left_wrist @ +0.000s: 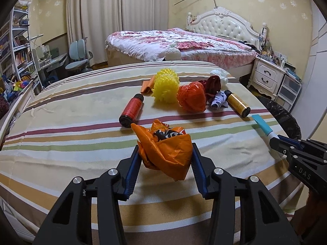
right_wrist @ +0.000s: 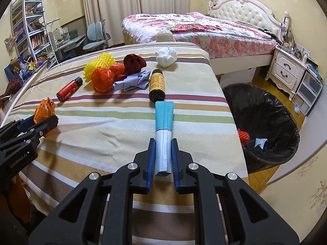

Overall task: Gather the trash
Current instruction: 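Grasp the orange plastic bag with the left tool while the right tool grasps the blue-capped tube, then carry both items over the black bin and release them inside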

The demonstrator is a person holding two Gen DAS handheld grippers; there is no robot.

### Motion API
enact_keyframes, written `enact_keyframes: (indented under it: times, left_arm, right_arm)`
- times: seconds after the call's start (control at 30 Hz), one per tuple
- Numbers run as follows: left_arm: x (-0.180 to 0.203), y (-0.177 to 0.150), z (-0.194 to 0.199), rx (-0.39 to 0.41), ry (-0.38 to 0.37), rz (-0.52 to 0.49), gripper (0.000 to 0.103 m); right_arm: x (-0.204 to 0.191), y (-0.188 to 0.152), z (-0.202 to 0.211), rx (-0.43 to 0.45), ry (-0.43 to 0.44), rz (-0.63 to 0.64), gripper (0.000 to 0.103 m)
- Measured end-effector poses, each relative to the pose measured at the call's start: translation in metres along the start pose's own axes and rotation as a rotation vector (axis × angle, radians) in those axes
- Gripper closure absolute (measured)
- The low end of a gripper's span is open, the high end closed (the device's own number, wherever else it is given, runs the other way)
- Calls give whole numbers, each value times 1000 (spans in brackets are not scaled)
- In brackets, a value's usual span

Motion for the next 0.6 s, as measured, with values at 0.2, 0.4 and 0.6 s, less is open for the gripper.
enact_keyframes:
  times: [0.2,0.4,0.6]
  left_arm:
    - [9,12,10,51,-3,-12,56]
    - [34,39,9,113,-37,-40,56]
    - [66,70,-4,155,-90,-50,56]
  right_arm:
    - [13,12,16,53,-13,-31,88]
    - [43,36,31,133,-67,-84,88]
    - [80,58,37,201,-152,-127,88]
Point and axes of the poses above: each gripper's, at about its wrist camera, not at the fingertips, and z roughly against the way its jaws point, x to its right, y to its top, the point moved 1 cm from there along -z, roughly the way its jaws point, and after that the axes turned 11 degrees about -z, right-handed, at the moved point
